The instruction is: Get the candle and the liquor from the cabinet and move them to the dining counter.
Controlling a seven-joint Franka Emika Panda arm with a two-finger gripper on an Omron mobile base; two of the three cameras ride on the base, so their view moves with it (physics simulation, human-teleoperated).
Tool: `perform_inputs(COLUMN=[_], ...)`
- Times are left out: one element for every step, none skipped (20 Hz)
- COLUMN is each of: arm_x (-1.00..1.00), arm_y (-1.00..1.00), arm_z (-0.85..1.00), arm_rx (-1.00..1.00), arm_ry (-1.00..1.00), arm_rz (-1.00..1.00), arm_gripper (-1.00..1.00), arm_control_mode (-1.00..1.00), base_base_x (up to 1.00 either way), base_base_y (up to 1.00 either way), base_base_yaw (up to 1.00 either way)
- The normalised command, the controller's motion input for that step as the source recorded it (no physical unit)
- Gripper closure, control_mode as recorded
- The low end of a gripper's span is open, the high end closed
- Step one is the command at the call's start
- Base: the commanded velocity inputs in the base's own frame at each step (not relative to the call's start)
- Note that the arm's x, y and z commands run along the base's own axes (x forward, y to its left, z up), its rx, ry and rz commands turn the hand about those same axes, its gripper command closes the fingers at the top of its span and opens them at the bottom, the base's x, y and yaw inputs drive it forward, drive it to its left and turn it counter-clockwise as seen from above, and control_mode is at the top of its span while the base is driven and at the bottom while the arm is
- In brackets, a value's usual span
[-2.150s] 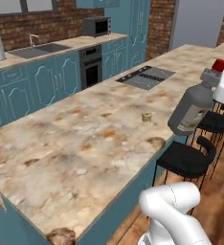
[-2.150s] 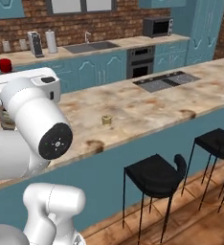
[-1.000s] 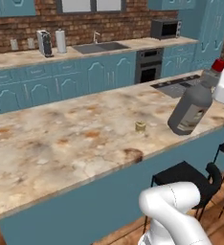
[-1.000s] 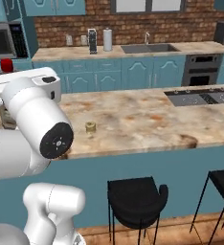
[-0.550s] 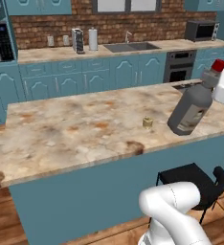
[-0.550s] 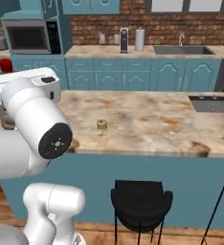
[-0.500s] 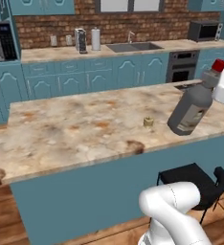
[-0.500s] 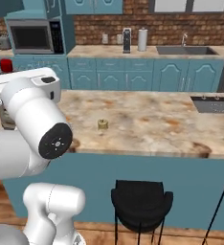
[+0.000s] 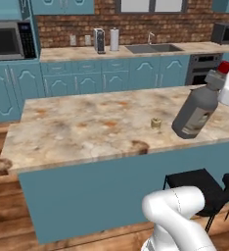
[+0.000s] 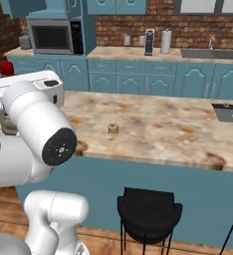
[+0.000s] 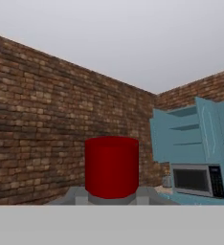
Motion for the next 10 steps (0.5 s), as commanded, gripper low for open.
perform_inputs(arm_x=[0.00,0.00,0.00,0.00,0.00,0.00,0.00,0.00,0.00,0.00], arm_y=[0.00,0.00,0.00,0.00,0.00,0.00,0.00,0.00,0.00,0.00], arm_z=[0.00,0.00,0.00,0.00,0.00,0.00,0.00,0.00,0.00,0.00], arm_rx=[0.00,0.00,0.00,0.00,0.00,0.00,0.00,0.00,0.00,0.00], arm_ry=[0.00,0.00,0.00,0.00,0.00,0.00,0.00,0.00,0.00,0.00], arm_rz=[0.00,0.00,0.00,0.00,0.00,0.00,0.00,0.00,0.00,0.00], arm_gripper=[1.00,1.00,1.00,1.00,1.00,1.00,1.00,1.00,1.00,1.00], arm_control_mode=[1.00,1.00,1.00,1.00,1.00,1.00,1.00,1.00,1.00,1.00], base_base_x=[-0.02,-0.09,-0.14,-0.18,-0.27,-0.34,-0.42,-0.38,-0.40,-0.38], base_base_y=[-1.00,-0.94,-0.86,-0.79,-0.76,-0.69,-0.65,-0.61,-0.61,-0.64], base_base_yaw=[0.05,0.00,0.00,-0.07,-0.08,-0.14,-0.20,-0.23,-0.23,-0.22])
